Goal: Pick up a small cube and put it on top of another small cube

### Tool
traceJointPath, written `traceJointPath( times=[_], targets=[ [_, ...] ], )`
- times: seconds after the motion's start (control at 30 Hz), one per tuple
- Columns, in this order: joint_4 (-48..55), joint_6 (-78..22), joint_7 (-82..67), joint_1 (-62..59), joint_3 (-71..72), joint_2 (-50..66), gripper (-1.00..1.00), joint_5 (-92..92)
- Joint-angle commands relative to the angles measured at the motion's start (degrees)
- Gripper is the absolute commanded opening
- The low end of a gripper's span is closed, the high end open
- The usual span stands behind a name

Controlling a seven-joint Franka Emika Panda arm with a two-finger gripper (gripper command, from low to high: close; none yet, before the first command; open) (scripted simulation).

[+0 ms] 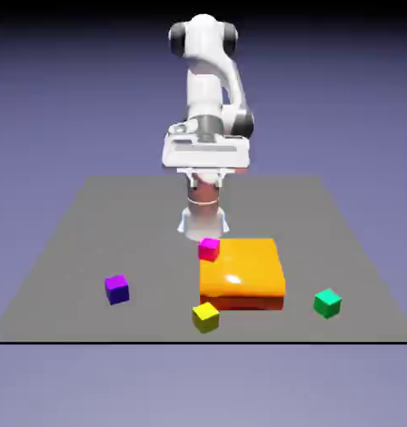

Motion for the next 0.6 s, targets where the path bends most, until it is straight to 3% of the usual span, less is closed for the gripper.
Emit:
traceJointPath(
  times=[0.0, 0.57],
  targets=[
    [1.0, -1.5, -1.6, 0.4, -1.4, 2.1, 0.0, -0.3],
    [18.3, -26.5, -28.3, 7.6, -25.5, 37.4, 0.0, -5.6]
  ],
)
